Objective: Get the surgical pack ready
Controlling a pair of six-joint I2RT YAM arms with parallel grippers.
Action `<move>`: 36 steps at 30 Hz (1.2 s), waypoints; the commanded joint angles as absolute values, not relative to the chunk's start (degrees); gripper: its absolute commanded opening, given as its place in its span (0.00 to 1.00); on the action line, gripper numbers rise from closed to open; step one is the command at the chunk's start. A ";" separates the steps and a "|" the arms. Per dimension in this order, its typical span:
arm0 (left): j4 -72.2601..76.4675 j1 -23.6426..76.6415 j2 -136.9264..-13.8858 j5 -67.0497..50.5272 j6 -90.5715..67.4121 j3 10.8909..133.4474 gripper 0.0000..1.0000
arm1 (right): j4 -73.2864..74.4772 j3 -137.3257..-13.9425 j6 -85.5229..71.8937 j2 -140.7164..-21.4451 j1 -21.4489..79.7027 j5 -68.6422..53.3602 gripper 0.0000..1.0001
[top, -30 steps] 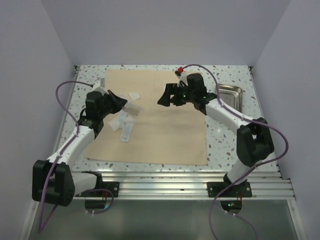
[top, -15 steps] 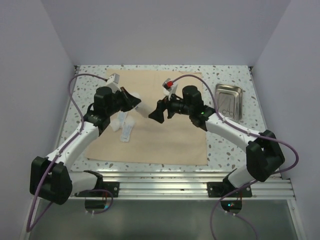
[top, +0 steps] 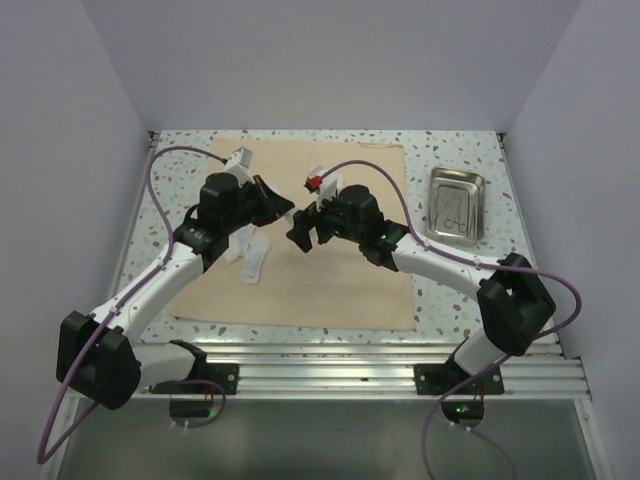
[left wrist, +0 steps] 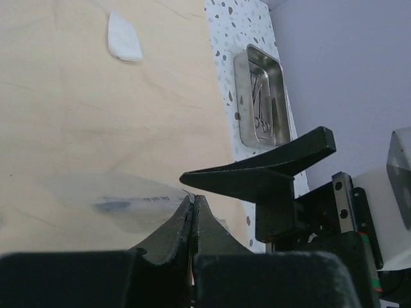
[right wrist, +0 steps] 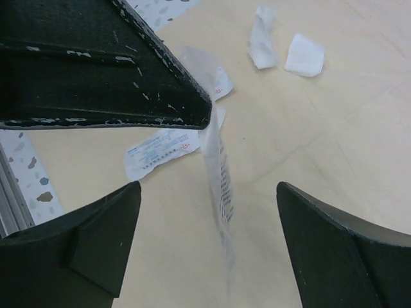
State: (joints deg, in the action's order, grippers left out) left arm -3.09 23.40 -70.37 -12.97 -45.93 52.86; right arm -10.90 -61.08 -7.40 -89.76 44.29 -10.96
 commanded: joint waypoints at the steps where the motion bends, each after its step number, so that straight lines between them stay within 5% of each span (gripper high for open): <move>1: -4.30 24.08 -69.26 -11.95 -47.11 55.46 0.00 | -14.76 -62.67 -5.97 -90.53 45.44 -7.38 0.88; 3: -5.36 24.08 -69.17 -11.95 -47.20 55.98 0.00 | -15.03 -62.58 -6.42 -90.88 45.53 -6.25 0.75; 4: -5.71 24.08 -69.17 -11.95 -47.20 56.25 0.00 | -15.29 -62.49 -6.85 -91.14 45.44 -5.81 0.54; 9: -6.85 24.08 -68.03 -12.04 -47.20 56.51 0.00 | -16.79 -60.91 -7.47 -90.35 45.53 -4.14 0.01; 11: -7.55 24.08 -67.94 -11.61 -46.41 56.78 0.00 | -16.35 -60.73 -7.99 -89.65 45.44 -2.82 0.00; 13: -8.35 24.08 -67.94 -10.47 -46.14 57.22 0.28 | -14.60 -60.91 -8.87 -89.39 45.27 -1.68 0.00; 14: -8.26 24.00 -67.68 -9.33 -45.71 57.22 0.30 | -14.07 -60.91 -9.22 -89.30 45.09 -0.54 0.00; 17: -7.39 23.82 -67.32 -8.87 -45.00 56.87 0.29 | -13.71 -59.07 -11.77 -87.89 43.07 -0.35 0.00; 18: -6.43 23.64 -67.32 -9.66 -44.74 56.43 0.12 | -14.58 -58.28 -12.65 -87.46 41.94 -0.96 0.00; 20: -5.89 23.64 -67.94 -10.28 -45.17 56.34 0.10 | -14.94 -56.69 -12.92 -86.49 41.40 -1.76 0.00; 22: -7.72 23.47 -68.55 -8.71 -45.70 56.95 0.47 | -13.81 -55.99 -13.36 -85.87 40.70 -0.80 0.00; 23: -7.73 23.47 -68.47 -8.35 -45.36 57.04 0.82 | -13.54 -55.64 -13.97 -84.91 39.91 -0.88 0.00; 25: -8.61 23.29 -67.77 -5.82 -44.48 56.78 0.99 | -12.05 -54.76 -16.78 -83.77 35.88 -1.40 0.00; 36: -6.86 13.37 -69.25 -5.80 -38.06 53.61 1.00 | 6.83 -59.93 -23.20 -81.81 8.37 0.62 0.00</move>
State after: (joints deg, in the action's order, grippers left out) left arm -8.56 16.14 -68.31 -5.67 -41.58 54.43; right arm -0.62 -56.51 -20.21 -81.62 13.58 -0.56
